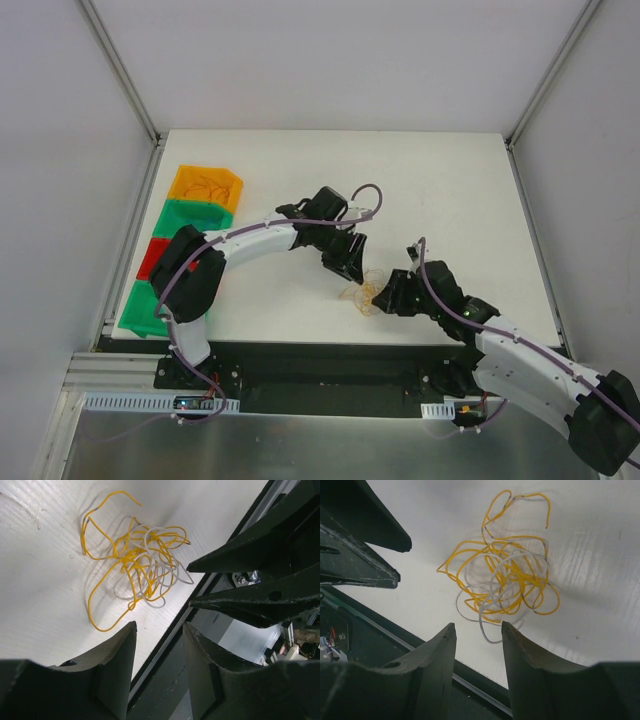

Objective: Untangle the cables

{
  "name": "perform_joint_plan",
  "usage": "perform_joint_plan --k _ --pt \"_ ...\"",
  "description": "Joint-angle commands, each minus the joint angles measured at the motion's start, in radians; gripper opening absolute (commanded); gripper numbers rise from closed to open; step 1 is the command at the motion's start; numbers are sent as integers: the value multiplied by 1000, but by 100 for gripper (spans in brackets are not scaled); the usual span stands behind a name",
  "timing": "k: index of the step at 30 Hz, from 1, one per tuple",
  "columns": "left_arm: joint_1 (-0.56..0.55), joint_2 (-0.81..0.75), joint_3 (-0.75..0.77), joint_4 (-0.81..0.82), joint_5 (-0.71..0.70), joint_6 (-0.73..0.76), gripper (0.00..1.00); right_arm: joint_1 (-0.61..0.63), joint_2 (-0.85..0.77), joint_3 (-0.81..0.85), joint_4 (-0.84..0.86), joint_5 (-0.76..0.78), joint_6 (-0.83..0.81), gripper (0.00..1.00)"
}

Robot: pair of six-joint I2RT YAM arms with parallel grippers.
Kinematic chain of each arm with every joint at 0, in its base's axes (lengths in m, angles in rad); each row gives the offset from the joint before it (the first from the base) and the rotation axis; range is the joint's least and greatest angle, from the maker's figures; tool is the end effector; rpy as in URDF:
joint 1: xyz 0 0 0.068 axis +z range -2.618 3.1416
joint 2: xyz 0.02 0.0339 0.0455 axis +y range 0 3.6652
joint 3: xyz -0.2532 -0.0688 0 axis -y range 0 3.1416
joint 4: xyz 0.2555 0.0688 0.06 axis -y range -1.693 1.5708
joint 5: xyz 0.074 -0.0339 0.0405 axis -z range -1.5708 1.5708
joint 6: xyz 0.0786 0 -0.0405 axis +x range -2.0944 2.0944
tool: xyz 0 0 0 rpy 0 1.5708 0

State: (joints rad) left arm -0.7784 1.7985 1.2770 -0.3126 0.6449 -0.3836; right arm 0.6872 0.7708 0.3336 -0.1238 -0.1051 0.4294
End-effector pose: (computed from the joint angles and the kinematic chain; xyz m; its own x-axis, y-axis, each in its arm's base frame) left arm 0.2662 -0.3289 0.1836 -0.8067 0.3754 -0.4564 0.5896 0.4594 -0.6643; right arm 0.1680 0.1485 0.1551 -0.6652 -0.0103 -0.7466 -0.4648 0.7882 0.4033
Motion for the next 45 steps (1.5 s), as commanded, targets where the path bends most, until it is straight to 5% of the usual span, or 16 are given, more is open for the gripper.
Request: perform_joint_plan --k 1,18,23,27,32,37,45 --pt "-9 71 44 -19 -36 35 39 21 25 19 26 41 8 43" --pt "-56 188 93 -19 -31 35 31 77 119 16 96 88 23 33" --pt "-58 180 116 -51 -62 47 7 80 119 25 41 182 52 18" --pt "-58 86 137 -112 -230 110 0 78 52 47 -124 344 97 0" --pt "-55 -92 124 -144 -503 163 0 77 -92 100 -518 700 322 0" --pt "-42 -295 75 -137 -819 209 0 66 -223 169 -796 899 482 1" --pt "19 -615 -125 56 -1117 272 0 9 -315 415 -1030 1130 405 1"
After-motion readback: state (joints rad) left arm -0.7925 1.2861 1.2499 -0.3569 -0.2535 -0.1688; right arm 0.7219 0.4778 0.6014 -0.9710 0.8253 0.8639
